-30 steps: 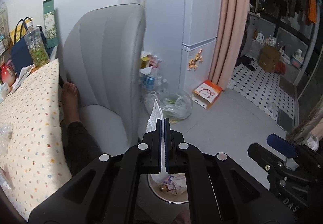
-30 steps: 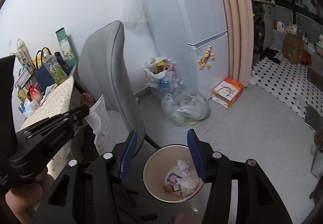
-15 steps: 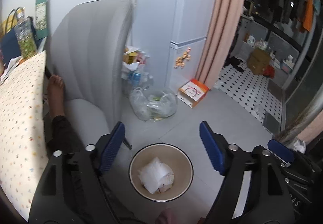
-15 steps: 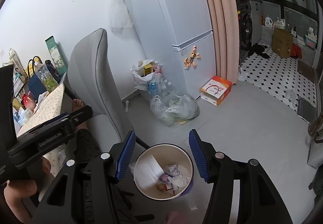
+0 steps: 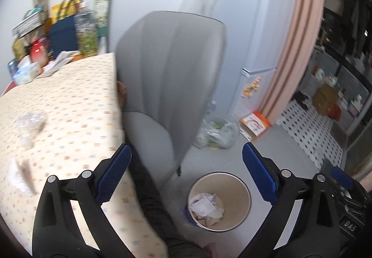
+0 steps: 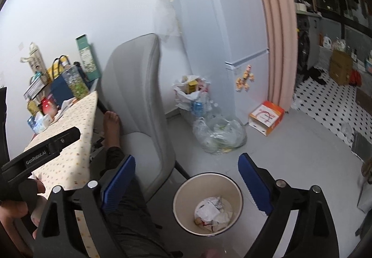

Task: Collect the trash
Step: 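Move both tools back over the table toward the last wrapper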

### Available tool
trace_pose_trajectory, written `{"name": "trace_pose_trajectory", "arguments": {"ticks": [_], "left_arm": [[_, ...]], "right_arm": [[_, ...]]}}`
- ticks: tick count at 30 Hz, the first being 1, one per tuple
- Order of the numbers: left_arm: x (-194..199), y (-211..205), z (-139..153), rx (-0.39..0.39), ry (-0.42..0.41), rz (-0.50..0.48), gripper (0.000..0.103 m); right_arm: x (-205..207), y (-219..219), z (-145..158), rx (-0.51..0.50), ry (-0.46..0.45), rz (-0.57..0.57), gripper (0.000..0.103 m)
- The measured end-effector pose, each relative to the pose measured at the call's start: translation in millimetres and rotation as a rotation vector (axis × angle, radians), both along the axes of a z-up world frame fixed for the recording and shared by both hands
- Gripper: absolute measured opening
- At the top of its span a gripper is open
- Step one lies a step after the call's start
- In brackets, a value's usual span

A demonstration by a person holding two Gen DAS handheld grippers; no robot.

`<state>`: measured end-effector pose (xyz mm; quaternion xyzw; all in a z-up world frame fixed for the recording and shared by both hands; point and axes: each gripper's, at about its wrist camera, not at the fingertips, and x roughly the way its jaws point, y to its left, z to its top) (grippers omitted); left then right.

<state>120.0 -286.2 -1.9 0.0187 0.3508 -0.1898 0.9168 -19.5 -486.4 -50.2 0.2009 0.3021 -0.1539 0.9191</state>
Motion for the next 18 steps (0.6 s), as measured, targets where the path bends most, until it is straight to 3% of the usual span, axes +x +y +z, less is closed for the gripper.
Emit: {"name": "trace_pose_trajectory", "arguments": {"ticks": [9,18], "left_arm": [[6,87,13,-0.016,-0.025,0.163,0.096],[4,174,9,-0.029,-0.018,0.311,0.096]], "right_arm": [[28,59,19,-0.003,-0.023,0.118,0.092],[49,122,28,-0.022,-0.030,0.224,0.095]]}}
